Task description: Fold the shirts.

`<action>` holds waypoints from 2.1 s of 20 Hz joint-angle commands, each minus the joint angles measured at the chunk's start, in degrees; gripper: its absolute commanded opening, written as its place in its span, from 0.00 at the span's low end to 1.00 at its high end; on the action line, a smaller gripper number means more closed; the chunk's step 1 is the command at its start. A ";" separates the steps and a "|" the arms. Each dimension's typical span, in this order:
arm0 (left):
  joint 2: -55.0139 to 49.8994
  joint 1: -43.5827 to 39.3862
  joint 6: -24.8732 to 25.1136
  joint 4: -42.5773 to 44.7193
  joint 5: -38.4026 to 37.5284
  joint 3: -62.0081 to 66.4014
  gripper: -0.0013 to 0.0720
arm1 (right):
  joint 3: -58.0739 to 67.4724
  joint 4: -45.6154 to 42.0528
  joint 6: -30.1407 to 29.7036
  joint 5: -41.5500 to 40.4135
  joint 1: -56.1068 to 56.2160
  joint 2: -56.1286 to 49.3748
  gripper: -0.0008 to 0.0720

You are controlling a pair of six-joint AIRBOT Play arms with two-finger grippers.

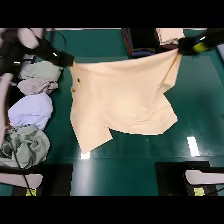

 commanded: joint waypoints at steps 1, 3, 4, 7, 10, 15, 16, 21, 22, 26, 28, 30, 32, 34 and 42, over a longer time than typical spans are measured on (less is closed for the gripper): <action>-7.19 0.31 -0.66 0.48 0.63 -0.79 0.05 | -2.97 0.55 0.07 -4.17 1.97 -7.32 0.03; -7.08 0.48 -0.59 0.94 -0.61 -0.63 0.24 | -2.97 0.57 0.07 -4.61 2.95 -8.79 0.18; -7.08 0.92 -0.68 1.03 -2.25 -0.31 0.64 | -2.95 0.57 0.09 -5.18 3.15 -8.94 0.51; -6.62 3.48 -1.92 1.20 -11.32 1.68 0.75 | 0.22 0.52 0.09 -2.25 2.16 -8.31 0.60; -0.44 6.12 -3.28 2.49 -15.54 -3.17 0.75 | -1.90 -0.04 -0.04 3.13 0.04 -2.23 0.60; 18.34 6.43 -7.04 1.64 -8.70 -29.16 0.75 | -25.73 -0.07 0.13 7.52 -6.69 14.38 0.60; 21.46 6.43 -8.00 0.79 -7.45 -34.03 0.75 | -31.98 0.00 0.11 7.50 -7.93 17.49 0.61; 28.70 6.43 -8.35 -4.11 -4.57 -47.82 0.75 | -56.63 2.12 3.56 4.39 -11.04 26.86 0.71; 28.65 6.43 -8.35 -4.50 -4.42 -48.48 0.75 | -60.17 2.25 4.52 2.99 -11.04 27.76 0.71; 28.61 6.43 -8.31 -4.68 -3.04 -48.74 0.75 | -67.91 9.81 4.68 -4.37 -11.04 27.71 0.66; 28.61 6.43 -8.31 -4.68 -2.89 -48.74 0.75 | -68.65 11.10 5.03 -7.43 -11.02 25.44 0.64; 28.61 6.43 -8.28 -4.66 -2.75 -48.74 0.75 | -67.67 11.13 5.18 -8.94 -10.91 22.45 0.63; 28.61 6.43 -8.31 -4.66 -2.47 -48.74 0.75 | -65.51 10.86 5.14 -9.16 -9.25 19.96 0.59; 28.61 6.43 -8.13 -4.68 -1.66 -48.74 0.75 | -62.93 10.05 4.98 -9.31 -5.92 17.92 0.27; 22.43 6.40 -7.67 -9.42 4.81 -49.90 0.88 | -57.55 4.52 5.70 -8.11 -0.22 17.25 0.03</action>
